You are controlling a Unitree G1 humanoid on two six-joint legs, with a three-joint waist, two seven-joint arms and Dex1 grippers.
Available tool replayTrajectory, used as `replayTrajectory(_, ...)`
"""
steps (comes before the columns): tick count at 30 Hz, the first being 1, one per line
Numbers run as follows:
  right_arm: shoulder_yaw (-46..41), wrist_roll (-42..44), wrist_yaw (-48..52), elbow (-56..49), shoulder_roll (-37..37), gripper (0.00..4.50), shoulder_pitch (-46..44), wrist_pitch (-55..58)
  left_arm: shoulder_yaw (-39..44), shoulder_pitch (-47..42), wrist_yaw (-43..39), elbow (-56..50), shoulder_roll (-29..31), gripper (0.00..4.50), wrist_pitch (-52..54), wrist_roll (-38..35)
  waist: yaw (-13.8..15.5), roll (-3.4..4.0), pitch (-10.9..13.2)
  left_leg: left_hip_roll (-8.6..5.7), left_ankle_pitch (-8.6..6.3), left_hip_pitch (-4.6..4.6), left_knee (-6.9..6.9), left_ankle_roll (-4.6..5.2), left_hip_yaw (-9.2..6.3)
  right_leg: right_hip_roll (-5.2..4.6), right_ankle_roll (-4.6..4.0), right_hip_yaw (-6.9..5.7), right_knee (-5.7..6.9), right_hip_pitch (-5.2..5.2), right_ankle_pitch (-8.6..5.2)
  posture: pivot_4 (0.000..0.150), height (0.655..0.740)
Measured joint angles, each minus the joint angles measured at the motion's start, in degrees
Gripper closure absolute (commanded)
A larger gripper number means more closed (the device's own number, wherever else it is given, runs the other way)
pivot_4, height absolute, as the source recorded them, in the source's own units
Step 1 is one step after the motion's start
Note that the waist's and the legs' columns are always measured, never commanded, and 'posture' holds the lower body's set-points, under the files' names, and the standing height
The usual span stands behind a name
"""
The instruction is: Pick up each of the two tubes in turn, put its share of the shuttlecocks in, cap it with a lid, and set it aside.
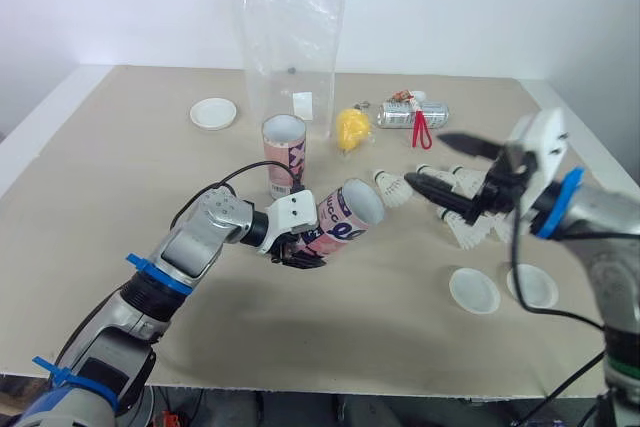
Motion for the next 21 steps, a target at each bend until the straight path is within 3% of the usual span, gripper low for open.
replayTrajectory(4, 4.0, -0.6, -12.3, -3.7, 9.7, 0.03, 2.8, 5.5, 1.3, 2.1, 0.0, -2.3, 1.0, 1.58, 1.4, -1.4, -0.2, 0.05, 0.0, 0.01, 0.01, 0.05, -0.05, 0.00, -0.25, 0.16, 0.18, -0.01, 0.08, -0.02, -0.16, 0.150, 0.7400)
replayTrajectory(8, 7.8, -4.1, -17.9, -2.7, 14.5, 0.03, 3.5, 6.0, 2.2, 4.3, -0.3, -5.5, 4.8, 1.58, 1.7, -2.2, -0.1, 0.07, 0.0, -0.01, 0.02, 0.03, 0.00, -0.01, -0.24, 0.12, 0.22, -0.01, 0.06, 0.02, -0.20, 0.150, 0.7400)
replayTrajectory(21, 11.1, -12.0, -20.8, 14.3, 21.3, 0.03, -2.8, 2.3, 2.6, 5.6, 1.1, -7.3, 6.3, 1.58, 2.5, -3.1, -0.1, 0.07, 0.0, -0.01, 0.04, 0.04, -0.01, 0.01, -0.24, 0.14, 0.22, -0.01, 0.06, 0.01, -0.18, 0.150, 0.7400)
